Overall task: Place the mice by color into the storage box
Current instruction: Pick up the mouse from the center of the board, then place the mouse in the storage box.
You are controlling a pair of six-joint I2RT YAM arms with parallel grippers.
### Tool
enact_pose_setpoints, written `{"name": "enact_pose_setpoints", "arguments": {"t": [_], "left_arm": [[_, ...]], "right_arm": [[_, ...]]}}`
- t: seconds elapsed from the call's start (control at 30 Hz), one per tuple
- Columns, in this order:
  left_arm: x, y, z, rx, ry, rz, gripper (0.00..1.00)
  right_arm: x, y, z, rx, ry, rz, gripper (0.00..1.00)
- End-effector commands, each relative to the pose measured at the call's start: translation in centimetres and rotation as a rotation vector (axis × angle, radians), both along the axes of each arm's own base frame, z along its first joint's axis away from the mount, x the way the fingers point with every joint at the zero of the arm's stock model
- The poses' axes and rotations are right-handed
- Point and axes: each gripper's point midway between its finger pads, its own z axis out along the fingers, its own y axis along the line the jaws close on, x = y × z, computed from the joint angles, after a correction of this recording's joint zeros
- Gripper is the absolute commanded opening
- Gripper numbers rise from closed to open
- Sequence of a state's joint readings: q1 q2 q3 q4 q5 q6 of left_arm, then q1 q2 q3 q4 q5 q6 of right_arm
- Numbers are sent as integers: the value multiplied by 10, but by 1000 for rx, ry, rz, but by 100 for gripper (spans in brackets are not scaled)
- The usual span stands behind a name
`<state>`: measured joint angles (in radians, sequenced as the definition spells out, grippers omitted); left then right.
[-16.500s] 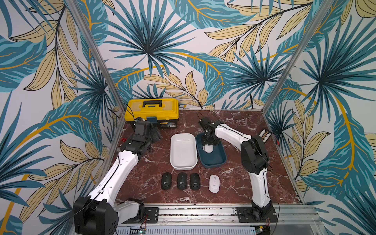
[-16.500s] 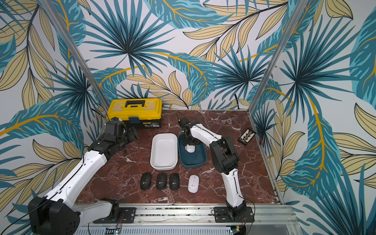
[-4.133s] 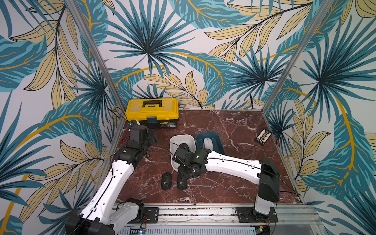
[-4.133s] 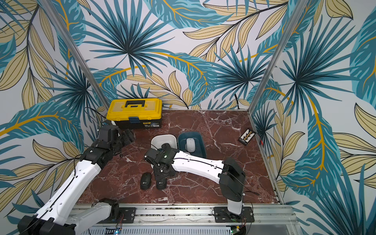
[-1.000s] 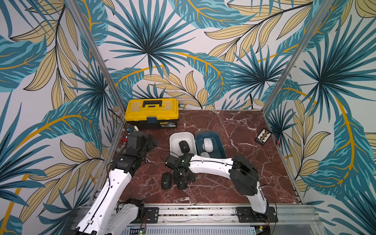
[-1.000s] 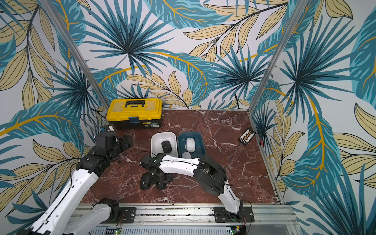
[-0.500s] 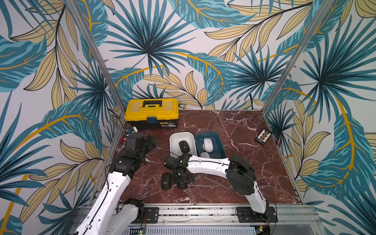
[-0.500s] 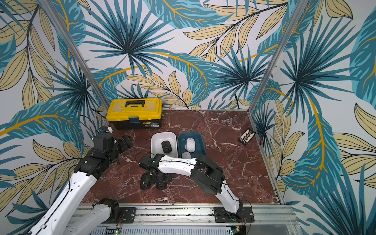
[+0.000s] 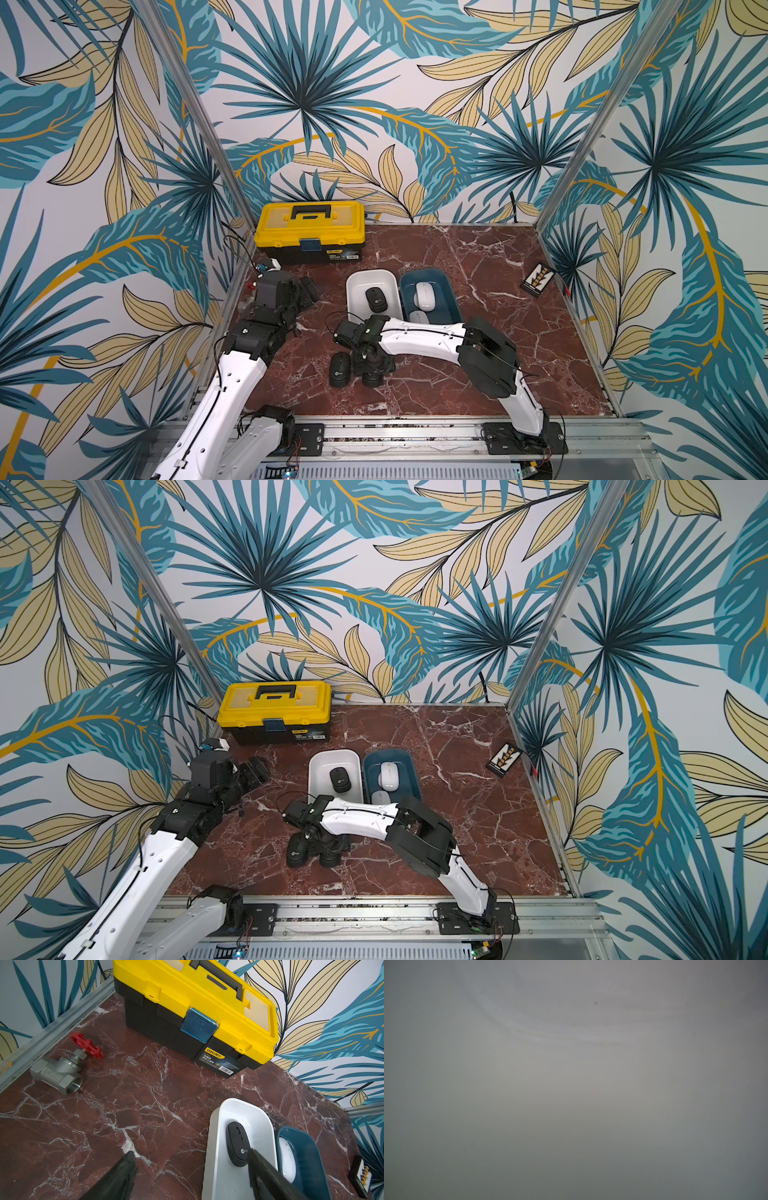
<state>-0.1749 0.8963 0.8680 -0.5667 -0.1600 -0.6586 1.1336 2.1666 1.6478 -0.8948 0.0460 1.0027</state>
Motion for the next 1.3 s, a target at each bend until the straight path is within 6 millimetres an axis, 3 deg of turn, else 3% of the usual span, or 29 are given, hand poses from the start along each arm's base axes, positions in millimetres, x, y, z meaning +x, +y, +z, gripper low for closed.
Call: {"name": "enact_pose_setpoints", "arguments": {"t": [0.0, 0.13, 0.3, 0.7, 0.93, 1.1, 1.27], "left_arm": [[-6, 5, -11, 16, 21, 7, 86], [-5, 4, -12, 13, 21, 7, 86], [-4, 5, -13, 15, 23, 10, 86], [-2, 5, -15, 6, 32, 17, 86], [-3, 5, -15, 0, 30, 23, 86], [-4, 6, -14, 3, 32, 28, 86], [-2, 6, -16, -2, 36, 32, 86]], "right_arm": [[-5, -5, -6, -40, 6, 13, 64], [-8, -6, 2, -35, 5, 45, 53], [-11, -16, 22, -43, -21, 93, 48], [-15, -22, 60, -13, -39, 192, 47], [5, -17, 109, 16, -135, 230, 47], [30, -18, 144, 22, -214, 257, 47], [65, -21, 155, 26, -269, 261, 47]]}}
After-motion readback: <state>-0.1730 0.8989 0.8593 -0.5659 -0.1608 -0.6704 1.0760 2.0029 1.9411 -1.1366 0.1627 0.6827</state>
